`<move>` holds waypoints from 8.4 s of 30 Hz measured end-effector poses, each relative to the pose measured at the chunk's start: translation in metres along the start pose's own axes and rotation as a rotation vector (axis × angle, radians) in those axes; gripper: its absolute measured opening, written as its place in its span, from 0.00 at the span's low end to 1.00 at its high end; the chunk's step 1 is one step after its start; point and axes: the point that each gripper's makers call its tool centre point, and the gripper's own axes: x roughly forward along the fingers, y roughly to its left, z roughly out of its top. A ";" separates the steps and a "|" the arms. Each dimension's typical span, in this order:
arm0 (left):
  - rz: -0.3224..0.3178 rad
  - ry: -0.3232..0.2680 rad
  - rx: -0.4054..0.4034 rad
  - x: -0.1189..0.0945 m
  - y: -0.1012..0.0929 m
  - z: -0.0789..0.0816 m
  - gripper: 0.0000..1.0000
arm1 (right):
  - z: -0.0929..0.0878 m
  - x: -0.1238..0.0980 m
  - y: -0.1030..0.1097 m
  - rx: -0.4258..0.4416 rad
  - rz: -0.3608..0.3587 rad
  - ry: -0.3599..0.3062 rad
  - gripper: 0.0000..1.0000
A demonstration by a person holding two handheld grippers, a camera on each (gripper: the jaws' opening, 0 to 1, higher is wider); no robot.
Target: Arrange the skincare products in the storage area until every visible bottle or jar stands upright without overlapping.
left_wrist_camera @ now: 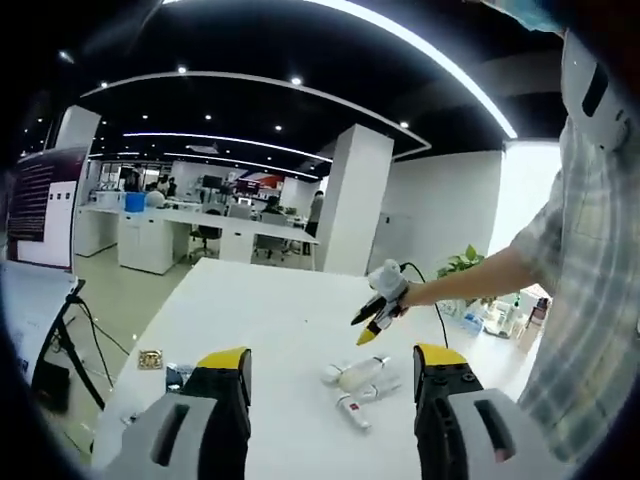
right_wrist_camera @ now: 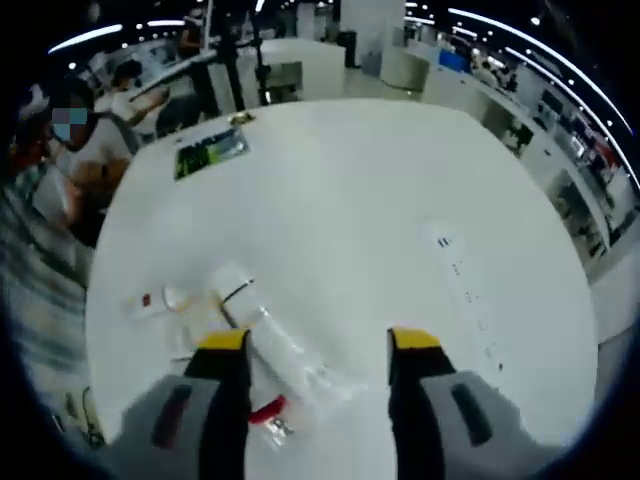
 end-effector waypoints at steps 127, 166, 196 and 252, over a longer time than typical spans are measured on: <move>-0.148 0.151 -0.247 0.034 -0.006 -0.028 0.69 | 0.107 -0.072 0.216 -1.133 -0.045 -0.085 0.12; -0.405 0.356 -0.451 0.057 -0.067 -0.068 0.19 | 0.139 -0.103 0.301 -1.696 -0.165 -0.137 0.30; -0.537 0.065 -0.611 0.055 -0.072 -0.038 0.19 | 0.117 -0.141 0.257 0.109 0.337 -0.628 0.52; -0.605 -0.014 -0.556 0.060 -0.024 -0.031 0.34 | 0.246 -0.145 0.277 0.141 0.474 -0.653 0.08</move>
